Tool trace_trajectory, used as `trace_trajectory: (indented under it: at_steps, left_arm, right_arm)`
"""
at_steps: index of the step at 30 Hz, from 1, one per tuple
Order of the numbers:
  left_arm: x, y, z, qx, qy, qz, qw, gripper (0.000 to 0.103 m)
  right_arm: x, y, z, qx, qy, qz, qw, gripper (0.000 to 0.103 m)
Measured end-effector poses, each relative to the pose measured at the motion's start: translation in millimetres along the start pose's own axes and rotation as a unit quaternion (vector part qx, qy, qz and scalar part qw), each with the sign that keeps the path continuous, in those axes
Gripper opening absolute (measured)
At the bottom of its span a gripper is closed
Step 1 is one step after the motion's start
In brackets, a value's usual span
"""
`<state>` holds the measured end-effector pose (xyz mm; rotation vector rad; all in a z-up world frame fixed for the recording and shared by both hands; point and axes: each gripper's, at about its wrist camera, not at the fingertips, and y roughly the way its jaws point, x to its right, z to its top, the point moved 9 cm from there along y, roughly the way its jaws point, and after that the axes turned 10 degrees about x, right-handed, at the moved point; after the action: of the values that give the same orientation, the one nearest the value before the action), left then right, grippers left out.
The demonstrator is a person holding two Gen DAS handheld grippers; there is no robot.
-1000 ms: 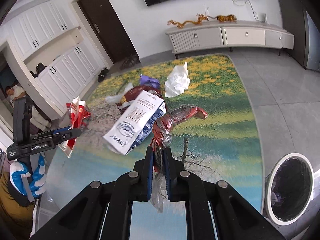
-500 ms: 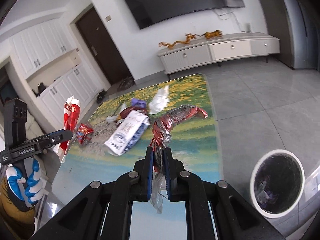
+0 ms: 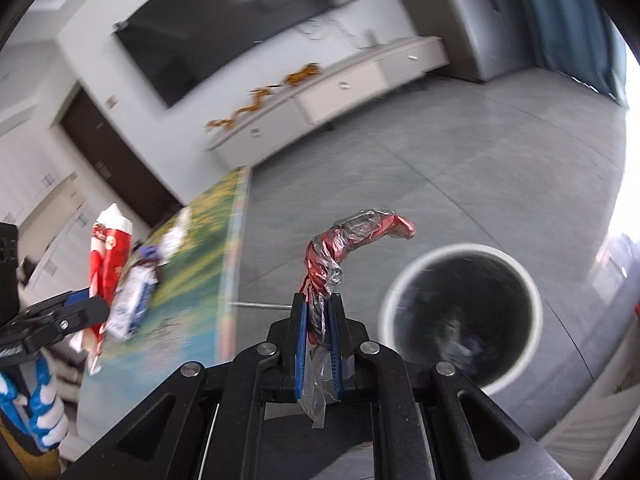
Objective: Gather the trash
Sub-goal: 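Carry both items to the white bin and open both tools over it, then return both tools to the table above the red snack bag and milk carton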
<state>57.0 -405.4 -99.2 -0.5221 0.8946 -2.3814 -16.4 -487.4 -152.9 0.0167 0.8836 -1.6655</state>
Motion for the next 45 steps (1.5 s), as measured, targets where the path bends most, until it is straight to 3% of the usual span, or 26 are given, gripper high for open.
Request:
trace_trajectory:
  at_steps: [7, 13, 14, 16, 18, 20, 30, 38, 45]
  left_arm:
    - [48.3, 85.3, 12.2, -0.048, 0.005, -0.030, 0.9984, 0.058]
    - [68.7, 139.7, 20.0, -0.066, -0.011, -0.040, 0.9970, 0.059]
    - [69.8, 146.9, 21.2, -0.066, -0.018, -0.044, 0.9967, 0.059]
    - [72.4, 162.0, 22.9, -0.072, -0.038, -0.057, 0.9950, 0.059]
    - [73.7, 172.6, 22.5, -0.077, -0.052, -0.067, 0.9934, 0.059]
    - [74.9, 176.4, 24.0, -0.077, -0.057, -0.073, 0.9927, 0.059]
    - [83.6, 158.3, 28.0, -0.065, -0.063, -0.090, 0.9919, 0.062]
    - [72.8, 94.9, 45.9, 0.012, -0.043, -0.063, 0.9970, 0.062]
    - [58.5, 38.6, 41.7, 0.036, -0.025, -0.044, 0.9981, 0.062]
  right_arm:
    - [72.2, 25.2, -3.6, -0.023, 0.040, -0.056, 0.997, 0.012]
    - [108.0, 42.4, -9.6, -0.038, 0.062, -0.090, 0.993, 0.014]
    - [114.4, 42.4, -11.3, -0.038, 0.069, -0.093, 0.993, 0.017]
    - [120.2, 40.7, -13.1, -0.035, 0.078, -0.104, 0.991, 0.038]
    - [124.1, 38.7, -13.6, -0.031, 0.082, -0.116, 0.989, 0.048]
    - [128.3, 34.8, -14.7, -0.029, 0.084, -0.122, 0.988, 0.049]
    - [118.7, 12.2, -4.8, -0.003, 0.083, -0.133, 0.988, 0.052]
    - [83.9, -13.4, 16.4, 0.034, 0.053, -0.115, 0.991, 0.054]
    - [41.3, -35.9, 34.4, 0.061, 0.023, -0.094, 0.993, 0.055]
